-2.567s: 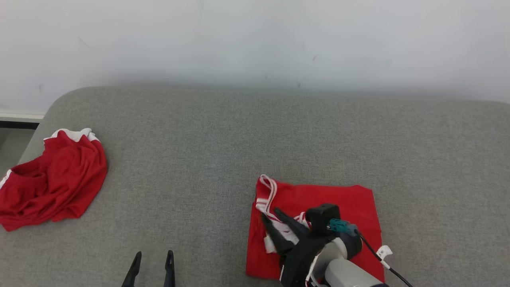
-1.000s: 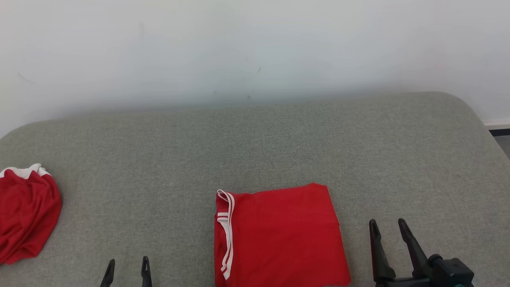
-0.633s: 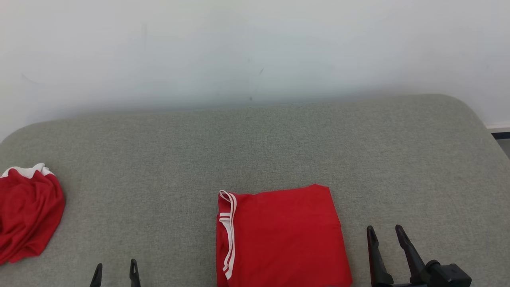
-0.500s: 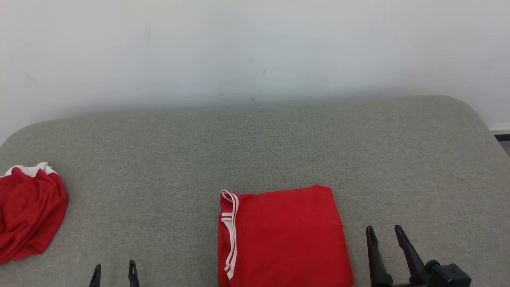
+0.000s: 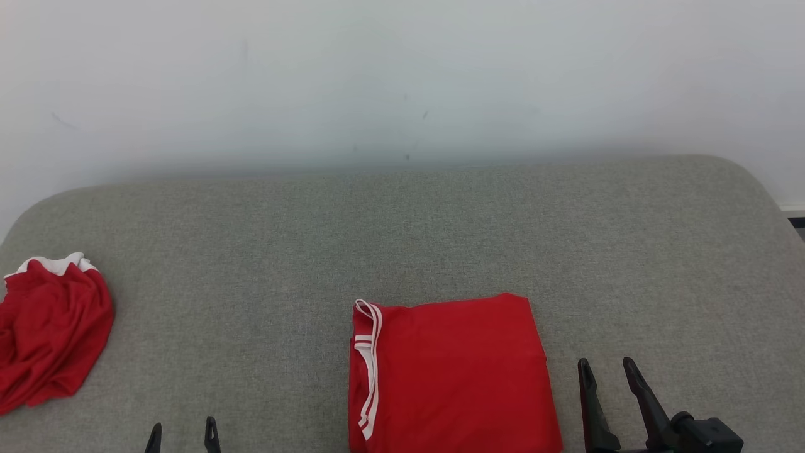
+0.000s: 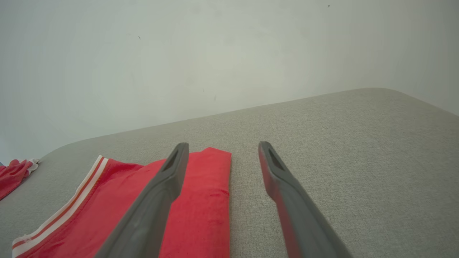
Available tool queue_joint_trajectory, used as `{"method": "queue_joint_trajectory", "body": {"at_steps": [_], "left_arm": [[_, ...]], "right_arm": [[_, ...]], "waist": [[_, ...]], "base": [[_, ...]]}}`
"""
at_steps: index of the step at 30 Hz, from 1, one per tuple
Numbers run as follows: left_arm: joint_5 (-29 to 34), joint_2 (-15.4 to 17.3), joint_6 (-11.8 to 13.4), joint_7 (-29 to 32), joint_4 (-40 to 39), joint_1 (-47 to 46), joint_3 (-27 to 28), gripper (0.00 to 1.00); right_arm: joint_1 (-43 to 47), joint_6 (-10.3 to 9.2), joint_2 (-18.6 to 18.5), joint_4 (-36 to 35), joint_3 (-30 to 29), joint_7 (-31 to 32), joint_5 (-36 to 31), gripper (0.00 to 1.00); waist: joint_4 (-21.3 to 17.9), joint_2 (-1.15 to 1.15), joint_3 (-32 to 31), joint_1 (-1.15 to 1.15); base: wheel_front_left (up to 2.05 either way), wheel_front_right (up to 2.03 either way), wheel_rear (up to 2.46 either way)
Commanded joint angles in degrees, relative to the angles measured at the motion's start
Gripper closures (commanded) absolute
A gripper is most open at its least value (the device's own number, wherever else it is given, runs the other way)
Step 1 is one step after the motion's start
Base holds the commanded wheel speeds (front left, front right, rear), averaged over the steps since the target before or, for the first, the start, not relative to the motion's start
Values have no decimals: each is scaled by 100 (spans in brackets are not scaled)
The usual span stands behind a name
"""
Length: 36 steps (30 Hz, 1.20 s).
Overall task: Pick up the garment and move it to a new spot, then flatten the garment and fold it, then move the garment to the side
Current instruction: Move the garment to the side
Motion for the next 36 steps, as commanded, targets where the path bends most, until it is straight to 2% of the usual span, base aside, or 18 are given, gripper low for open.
{"method": "queue_joint_trajectory", "body": {"at_steps": [1, 27, 36], "left_arm": [[-5, -6, 3, -20, 9, 18, 8, 0], [-25, -6, -26, -20, 18, 41, 42, 0], [-76, -6, -29, -20, 54, -21, -6, 0]], "right_arm": [[36, -12, 15, 16, 1, -1, -50, 0], [-16, -12, 15, 104, -52, 0, -59, 0], [-441, -12, 13, 572, -42, -1, -120, 0]], "waist": [[-1, 0, 3, 0], [58, 0, 12, 0], [83, 0, 49, 0]], "base": [[0, 0, 0], [0, 0, 0], [0, 0, 0]]}}
